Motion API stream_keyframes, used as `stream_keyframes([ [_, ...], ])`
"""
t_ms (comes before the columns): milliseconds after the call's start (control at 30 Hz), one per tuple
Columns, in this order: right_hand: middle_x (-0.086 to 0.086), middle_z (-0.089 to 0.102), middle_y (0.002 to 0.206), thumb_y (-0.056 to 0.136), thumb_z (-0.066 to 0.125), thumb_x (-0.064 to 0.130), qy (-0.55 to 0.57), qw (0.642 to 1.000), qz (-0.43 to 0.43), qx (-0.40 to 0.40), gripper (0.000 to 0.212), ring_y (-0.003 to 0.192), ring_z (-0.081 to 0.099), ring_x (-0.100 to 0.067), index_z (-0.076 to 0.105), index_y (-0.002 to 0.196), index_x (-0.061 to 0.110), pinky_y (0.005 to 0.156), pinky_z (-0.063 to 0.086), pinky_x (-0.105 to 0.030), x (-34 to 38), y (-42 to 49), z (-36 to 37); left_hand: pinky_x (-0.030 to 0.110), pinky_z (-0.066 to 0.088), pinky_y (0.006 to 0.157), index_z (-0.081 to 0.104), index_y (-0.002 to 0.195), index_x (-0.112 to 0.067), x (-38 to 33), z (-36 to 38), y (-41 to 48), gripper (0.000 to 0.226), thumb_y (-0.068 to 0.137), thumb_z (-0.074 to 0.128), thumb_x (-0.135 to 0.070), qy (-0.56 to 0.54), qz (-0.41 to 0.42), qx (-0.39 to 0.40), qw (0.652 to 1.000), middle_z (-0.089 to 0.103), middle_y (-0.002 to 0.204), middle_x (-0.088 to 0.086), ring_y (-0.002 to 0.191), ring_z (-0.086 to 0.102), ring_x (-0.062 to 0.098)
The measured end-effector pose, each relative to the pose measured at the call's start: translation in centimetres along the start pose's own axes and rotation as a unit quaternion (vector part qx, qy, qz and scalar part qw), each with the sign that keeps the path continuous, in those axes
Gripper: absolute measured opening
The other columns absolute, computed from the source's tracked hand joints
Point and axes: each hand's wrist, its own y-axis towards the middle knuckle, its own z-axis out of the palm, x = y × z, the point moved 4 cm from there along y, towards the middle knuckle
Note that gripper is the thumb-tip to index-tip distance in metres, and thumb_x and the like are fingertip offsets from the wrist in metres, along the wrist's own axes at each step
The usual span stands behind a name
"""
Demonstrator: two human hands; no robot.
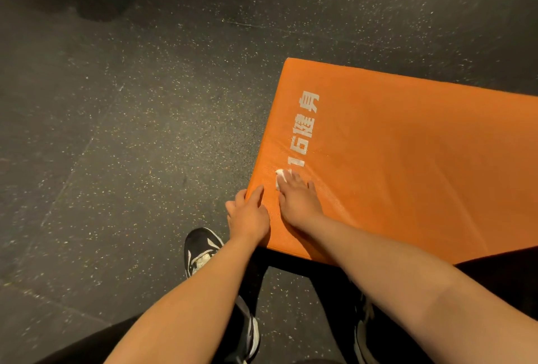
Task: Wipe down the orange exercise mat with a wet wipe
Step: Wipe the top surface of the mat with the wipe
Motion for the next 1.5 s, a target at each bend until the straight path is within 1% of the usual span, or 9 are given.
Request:
stream_keyframes([
  [67,-0.001,0.003,0.17,0.108,0.029,0.023,0.032,0.999,0.035,-0.01,0.057,0.156,-0.007,-0.017,0.013,0.163,0.019,0.124,-0.007,-0.048,0.9,0.5,0.1,0.043,0.029,0.116,0.037,0.151,-0.04,-0.1,0.0,0.1,0.057,0.098,0.041,-0.021,-0.004,-0.003,-0.009,1.0,0.029,0.156,0.003,0.128,0.027,0.028],
  [167,0.0,0.008,0.17,0.106,0.033,0.015,0.063,0.997,-0.034,-0.004,0.058,0.156,-0.003,-0.014,0.02,0.162,0.018,0.125,-0.008,-0.044,3.4,0.3,1.4,0.04,0.03,0.114,0.039,0.149,-0.043,0.3,0.1,0.2,0.056,0.098,0.043,-0.022,-0.042,0.002,-0.015,0.999,0.034,0.151,-0.001,0.125,0.027,0.024],
  [300,0.003,0.011,0.169,0.109,0.031,0.024,0.019,0.995,-0.097,0.019,0.053,0.156,-0.001,-0.013,0.022,0.161,0.022,0.123,-0.009,-0.044,2.2,1.6,1.3,0.031,0.03,0.108,0.04,0.149,-0.04,0.9,0.1,0.7,0.056,0.099,0.041,-0.015,-0.052,0.007,-0.027,0.998,0.04,0.147,-0.001,0.122,0.028,0.023],
  [467,0.001,0.001,0.17,0.107,0.029,0.02,0.002,1.0,0.013,-0.004,0.059,0.156,-0.008,-0.014,0.01,0.163,0.021,0.124,-0.007,-0.048,0.9,2.7,0.4,0.039,0.034,0.11,0.042,0.149,-0.037,0.4,0.3,0.9,0.059,0.095,0.039,-0.013,-0.032,-0.006,-0.047,0.998,0.041,0.145,0.0,0.119,0.031,0.025],
  [733,0.002,0.013,0.169,0.108,0.033,0.022,0.006,0.992,-0.124,0.019,0.053,0.156,0.001,-0.014,0.024,0.161,0.022,0.126,-0.005,-0.049,2.1,0.6,0.8,0.04,0.035,0.109,0.041,0.148,-0.038,0.4,0.5,0.4,0.055,0.098,0.039,-0.014,-0.04,-0.007,-0.056,0.998,0.041,0.147,-0.001,0.119,0.032,0.026],
  [900,-0.002,0.003,0.17,0.108,0.03,0.022,-0.012,1.0,-0.013,-0.001,0.057,0.156,-0.005,-0.018,0.014,0.162,0.019,0.123,-0.004,-0.049,0.9,1.2,-0.2,0.039,0.035,0.109,0.044,0.148,-0.038,0.4,0.3,0.5,0.057,0.097,0.04,-0.013,-0.042,-0.002,-0.066,0.997,0.041,0.145,0.0,0.118,0.032,0.026],
  [1100,0.001,0.013,0.169,0.109,0.033,0.027,0.013,0.984,-0.171,0.05,0.053,0.156,0.002,-0.015,0.024,0.161,0.024,0.125,-0.004,-0.046,3.0,-0.6,0.9,0.034,0.036,0.106,0.046,0.145,-0.035,0.4,-0.4,0.4,0.057,0.094,0.038,-0.01,-0.096,-0.001,-0.062,0.993,0.046,0.137,-0.002,0.117,0.03,0.021],
  [1300,-0.003,0.008,0.17,0.108,0.031,0.022,0.012,1.0,-0.011,-0.017,0.055,0.157,-0.002,-0.018,0.018,0.162,0.018,0.124,-0.002,-0.047,1.4,0.4,-1.0,0.039,0.039,0.105,0.046,0.145,-0.035,0.1,-0.4,0.1,0.058,0.094,0.037,-0.01,-0.063,-0.012,-0.071,0.995,0.043,0.134,-0.004,0.117,0.03,0.022],
  [1500,0.001,0.018,0.168,0.107,0.037,0.023,0.032,0.984,-0.173,0.037,0.053,0.156,0.007,-0.015,0.028,0.16,0.024,0.126,-0.001,-0.045,3.4,-1.4,1.2,0.042,0.039,0.106,0.043,0.147,-0.035,0.5,-0.1,-0.6,0.056,0.096,0.039,-0.014,-0.091,-0.015,-0.064,0.994,0.045,0.132,-0.002,0.117,0.031,0.021],
])
